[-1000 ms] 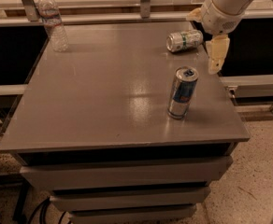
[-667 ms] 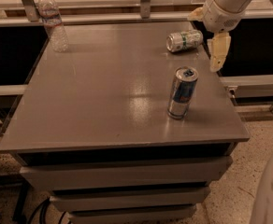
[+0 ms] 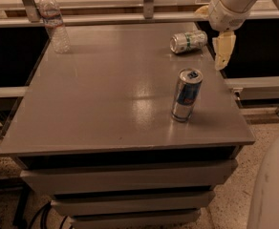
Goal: Move 7up can near redbull can
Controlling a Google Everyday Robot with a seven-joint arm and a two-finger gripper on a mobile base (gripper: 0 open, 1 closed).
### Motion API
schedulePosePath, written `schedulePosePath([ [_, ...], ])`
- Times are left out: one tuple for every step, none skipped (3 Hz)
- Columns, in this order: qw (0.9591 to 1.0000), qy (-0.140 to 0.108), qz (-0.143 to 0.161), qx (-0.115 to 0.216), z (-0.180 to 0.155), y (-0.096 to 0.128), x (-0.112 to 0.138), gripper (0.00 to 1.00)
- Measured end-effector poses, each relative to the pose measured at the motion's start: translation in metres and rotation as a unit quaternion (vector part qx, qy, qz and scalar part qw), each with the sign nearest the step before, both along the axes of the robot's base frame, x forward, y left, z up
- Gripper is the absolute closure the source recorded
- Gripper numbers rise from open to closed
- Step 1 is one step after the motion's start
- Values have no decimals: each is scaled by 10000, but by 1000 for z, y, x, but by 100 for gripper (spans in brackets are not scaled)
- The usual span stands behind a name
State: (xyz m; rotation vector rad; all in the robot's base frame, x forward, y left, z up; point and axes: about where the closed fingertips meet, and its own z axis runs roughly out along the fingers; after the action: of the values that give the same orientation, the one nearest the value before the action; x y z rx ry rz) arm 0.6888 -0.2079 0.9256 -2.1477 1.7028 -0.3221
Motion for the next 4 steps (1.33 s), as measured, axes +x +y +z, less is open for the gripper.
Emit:
schedulePosePath([
  [9998,-211,-64,10,-2,-5,11,0],
  [9992,-375,-110,39,-5,-8,22,0],
  [9985,-525,-110,99,-7,-8,32,0],
  [9980,-601,-54,159,-10,-6,40,0],
])
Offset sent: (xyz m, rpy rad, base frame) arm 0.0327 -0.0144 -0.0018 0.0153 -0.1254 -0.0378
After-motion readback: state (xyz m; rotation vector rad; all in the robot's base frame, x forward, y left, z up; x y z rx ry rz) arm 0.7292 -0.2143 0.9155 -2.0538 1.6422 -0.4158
